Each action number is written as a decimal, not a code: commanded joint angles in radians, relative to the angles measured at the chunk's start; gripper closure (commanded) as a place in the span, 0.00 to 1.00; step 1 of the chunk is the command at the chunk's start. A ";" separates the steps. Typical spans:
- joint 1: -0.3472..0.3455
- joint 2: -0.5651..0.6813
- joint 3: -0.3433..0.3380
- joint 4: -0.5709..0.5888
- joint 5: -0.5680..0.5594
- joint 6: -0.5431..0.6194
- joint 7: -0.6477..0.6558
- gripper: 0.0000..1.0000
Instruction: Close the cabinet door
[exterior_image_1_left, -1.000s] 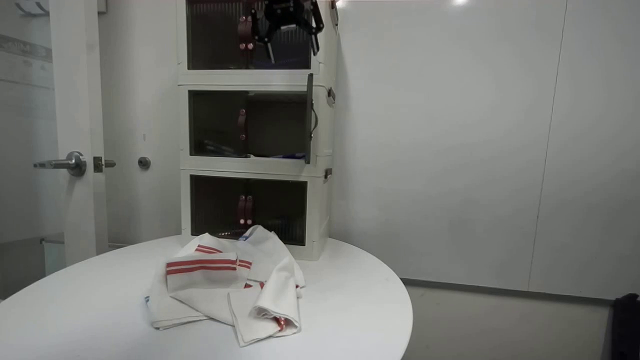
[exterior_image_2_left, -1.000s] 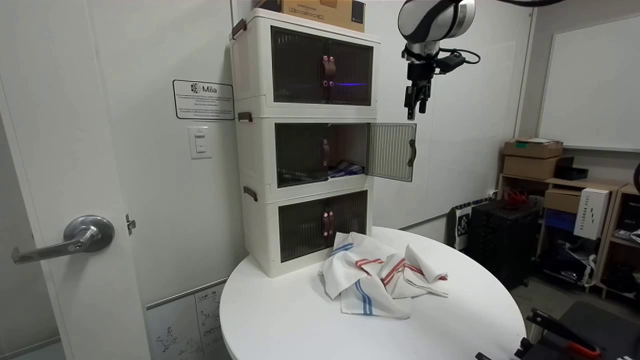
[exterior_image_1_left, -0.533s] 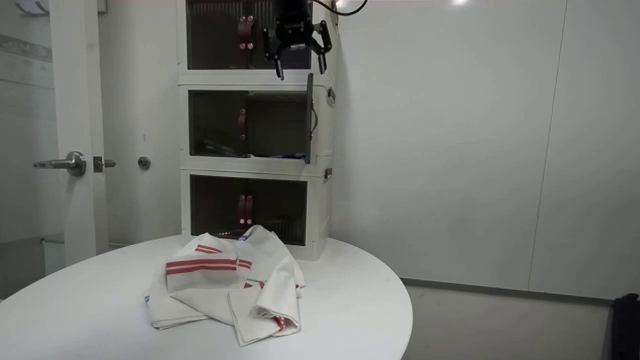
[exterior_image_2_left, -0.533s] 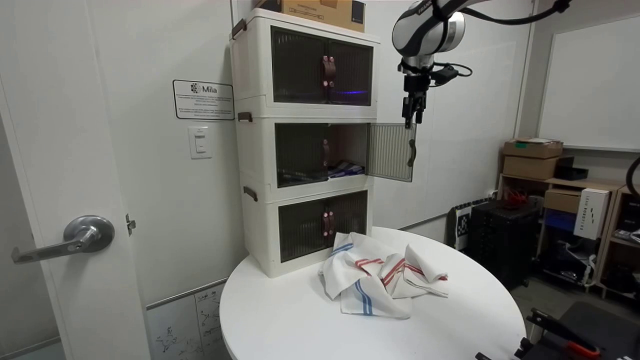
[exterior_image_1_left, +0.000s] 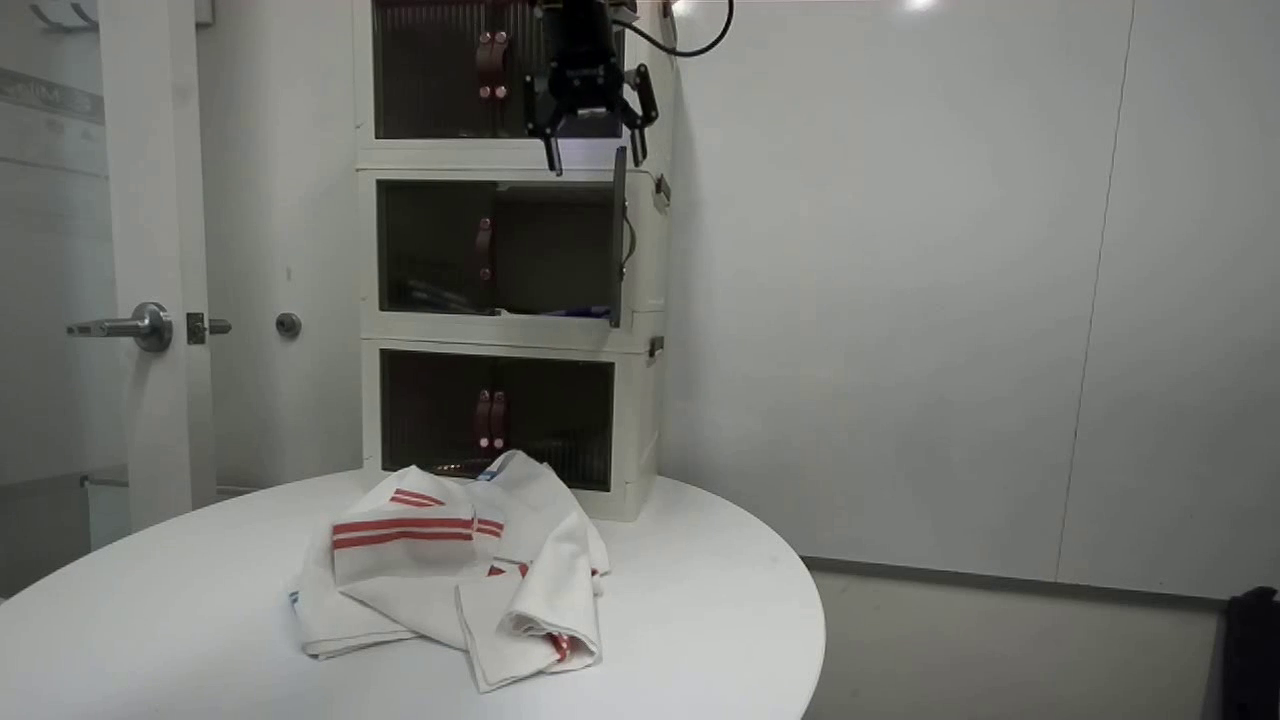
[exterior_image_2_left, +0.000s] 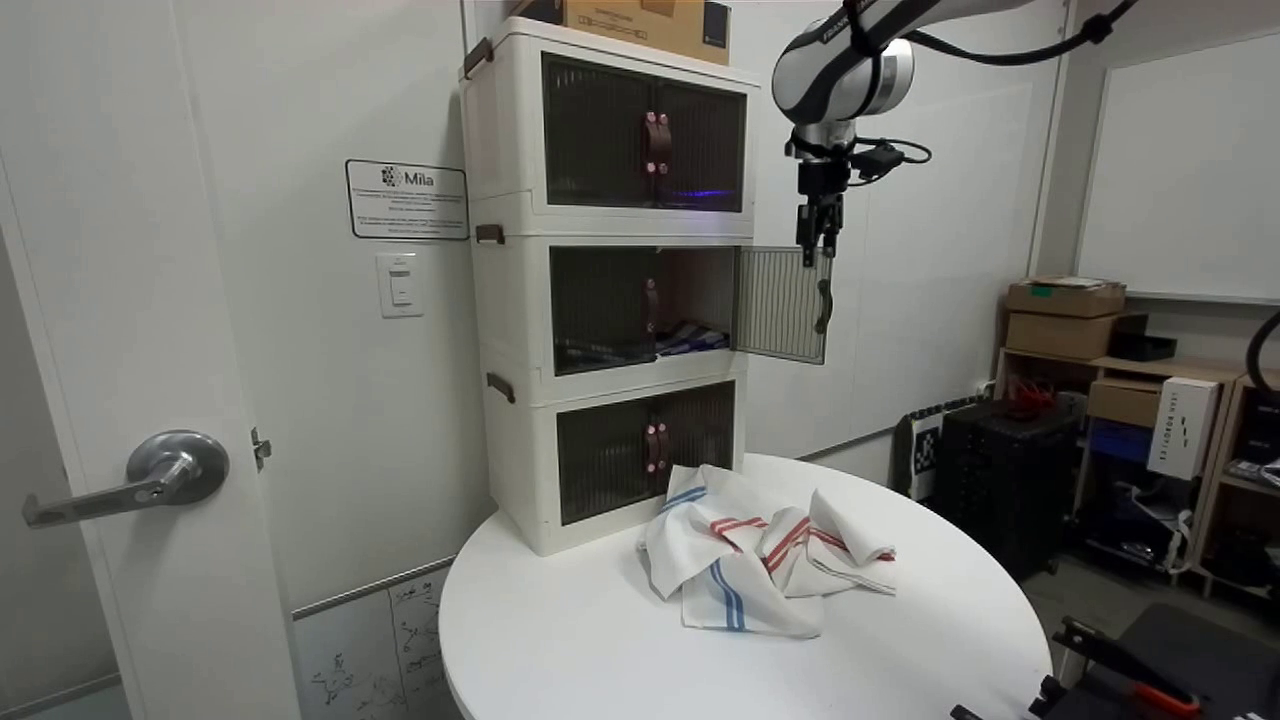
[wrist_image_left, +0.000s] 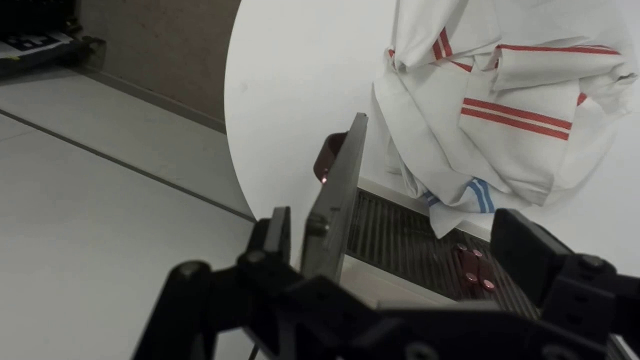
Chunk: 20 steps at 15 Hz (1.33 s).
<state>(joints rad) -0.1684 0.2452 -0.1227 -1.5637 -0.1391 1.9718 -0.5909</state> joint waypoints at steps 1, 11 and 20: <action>0.012 -0.008 0.035 0.011 -0.001 -0.041 -0.025 0.00; 0.047 -0.039 0.088 -0.008 0.005 -0.067 -0.034 0.00; 0.075 -0.019 0.129 -0.001 0.022 -0.116 -0.073 0.00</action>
<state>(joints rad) -0.1063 0.2267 -0.0040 -1.5698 -0.1384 1.8890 -0.6272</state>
